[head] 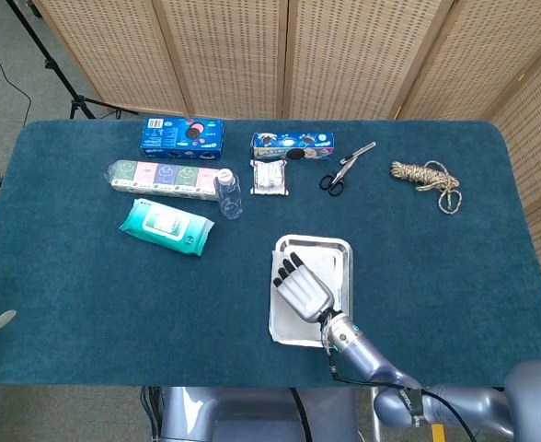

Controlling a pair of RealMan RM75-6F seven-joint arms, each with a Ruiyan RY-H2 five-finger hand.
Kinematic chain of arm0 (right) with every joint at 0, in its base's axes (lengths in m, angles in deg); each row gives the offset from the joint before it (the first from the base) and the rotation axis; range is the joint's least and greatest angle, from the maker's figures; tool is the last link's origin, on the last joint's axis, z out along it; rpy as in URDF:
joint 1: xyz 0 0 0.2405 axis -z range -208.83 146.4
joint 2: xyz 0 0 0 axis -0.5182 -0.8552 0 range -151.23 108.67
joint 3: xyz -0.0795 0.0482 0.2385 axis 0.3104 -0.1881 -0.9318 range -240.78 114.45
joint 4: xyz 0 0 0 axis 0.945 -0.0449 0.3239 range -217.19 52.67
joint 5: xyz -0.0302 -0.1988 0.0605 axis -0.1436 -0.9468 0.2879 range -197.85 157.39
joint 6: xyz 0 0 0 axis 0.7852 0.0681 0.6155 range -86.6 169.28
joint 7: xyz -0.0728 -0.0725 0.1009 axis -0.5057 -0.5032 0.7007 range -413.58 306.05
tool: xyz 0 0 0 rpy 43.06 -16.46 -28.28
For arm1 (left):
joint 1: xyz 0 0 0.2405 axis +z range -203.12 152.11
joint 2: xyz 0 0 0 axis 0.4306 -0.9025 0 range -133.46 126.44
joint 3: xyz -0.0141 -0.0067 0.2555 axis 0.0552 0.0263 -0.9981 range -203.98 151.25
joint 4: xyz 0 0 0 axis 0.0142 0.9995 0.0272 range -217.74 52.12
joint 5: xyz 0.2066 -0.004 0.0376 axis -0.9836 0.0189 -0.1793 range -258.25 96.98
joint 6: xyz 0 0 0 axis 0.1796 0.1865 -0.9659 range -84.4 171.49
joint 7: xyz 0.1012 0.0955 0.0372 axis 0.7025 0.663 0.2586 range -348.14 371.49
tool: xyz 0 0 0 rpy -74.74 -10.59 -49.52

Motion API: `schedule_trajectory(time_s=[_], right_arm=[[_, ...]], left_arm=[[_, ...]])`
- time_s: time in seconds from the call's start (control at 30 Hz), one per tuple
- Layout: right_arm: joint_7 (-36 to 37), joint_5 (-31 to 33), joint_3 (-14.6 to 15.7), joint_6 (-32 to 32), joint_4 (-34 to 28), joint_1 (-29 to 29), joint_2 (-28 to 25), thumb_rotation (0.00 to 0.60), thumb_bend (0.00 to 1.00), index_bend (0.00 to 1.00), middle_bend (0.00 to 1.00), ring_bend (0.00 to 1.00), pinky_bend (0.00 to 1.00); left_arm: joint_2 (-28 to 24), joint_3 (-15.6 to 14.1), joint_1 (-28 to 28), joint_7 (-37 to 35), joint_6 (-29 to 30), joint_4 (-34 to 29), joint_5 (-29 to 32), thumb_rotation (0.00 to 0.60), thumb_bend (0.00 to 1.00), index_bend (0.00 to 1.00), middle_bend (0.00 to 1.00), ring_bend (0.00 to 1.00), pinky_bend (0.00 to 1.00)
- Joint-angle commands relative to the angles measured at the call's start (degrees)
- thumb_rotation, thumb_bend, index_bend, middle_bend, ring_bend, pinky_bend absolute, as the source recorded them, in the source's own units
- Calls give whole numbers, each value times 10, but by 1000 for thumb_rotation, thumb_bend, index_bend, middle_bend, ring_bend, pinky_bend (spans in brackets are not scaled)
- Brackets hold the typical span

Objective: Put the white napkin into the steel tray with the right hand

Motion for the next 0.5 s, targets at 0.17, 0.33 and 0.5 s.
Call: schedule_trajectory(time_s=[0.17, 0.33, 0.5], right_arm=[[16, 13, 3, 2, 27, -7, 12, 600, 1000, 401, 362, 231, 172], [17, 23, 5, 6, 40, -10, 21, 600, 1000, 401, 362, 231, 171], [17, 36, 5, 11, 52, -11, 25, 600, 1000, 401, 362, 231, 172]], left_arm=[[-1, 3, -3, -1, -6, 0, 10, 600, 0, 0, 0, 0, 0], [-2, 3, -3, -4, -6, 1, 10, 600, 0, 0, 0, 0, 0], [-3, 3, -2, -9, -6, 3, 9, 600, 0, 0, 0, 0, 0]])
